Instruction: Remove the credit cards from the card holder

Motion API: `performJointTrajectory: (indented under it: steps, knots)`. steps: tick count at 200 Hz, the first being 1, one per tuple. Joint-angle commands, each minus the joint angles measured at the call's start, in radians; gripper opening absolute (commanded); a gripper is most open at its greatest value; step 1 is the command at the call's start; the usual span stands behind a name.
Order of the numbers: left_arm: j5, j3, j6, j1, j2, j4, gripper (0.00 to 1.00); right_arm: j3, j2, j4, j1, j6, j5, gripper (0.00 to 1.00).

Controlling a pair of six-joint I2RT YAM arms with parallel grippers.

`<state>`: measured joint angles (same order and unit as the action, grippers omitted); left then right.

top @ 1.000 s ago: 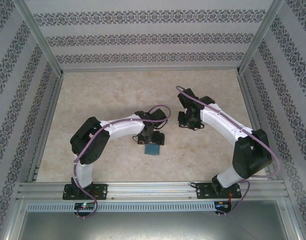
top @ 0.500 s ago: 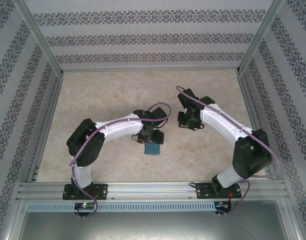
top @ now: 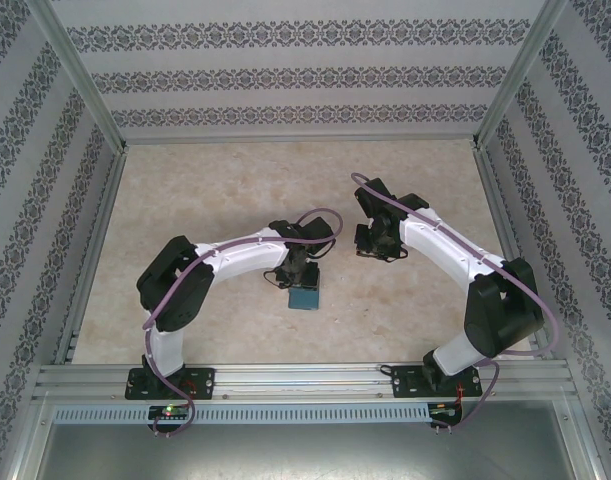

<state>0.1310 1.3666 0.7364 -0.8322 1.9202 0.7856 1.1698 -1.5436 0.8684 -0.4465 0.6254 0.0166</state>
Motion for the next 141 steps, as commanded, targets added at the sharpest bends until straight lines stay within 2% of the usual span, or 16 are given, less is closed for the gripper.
performJointTrajectory:
  steps: [1,60,141]
  knots:
    - [0.007,0.013,-0.012,-0.015,0.021,0.019,0.41,-0.013,0.012,-0.002,0.007,0.002,0.014,0.22]
    - [0.009,0.000,-0.012,-0.015,0.030,0.009,0.26,-0.054,0.022,-0.024,-0.008,0.018,0.027,0.22]
    - [0.029,-0.013,-0.013,-0.013,-0.026,-0.023,0.10,-0.160,0.002,-0.181,-0.059,0.086,0.169,0.23]
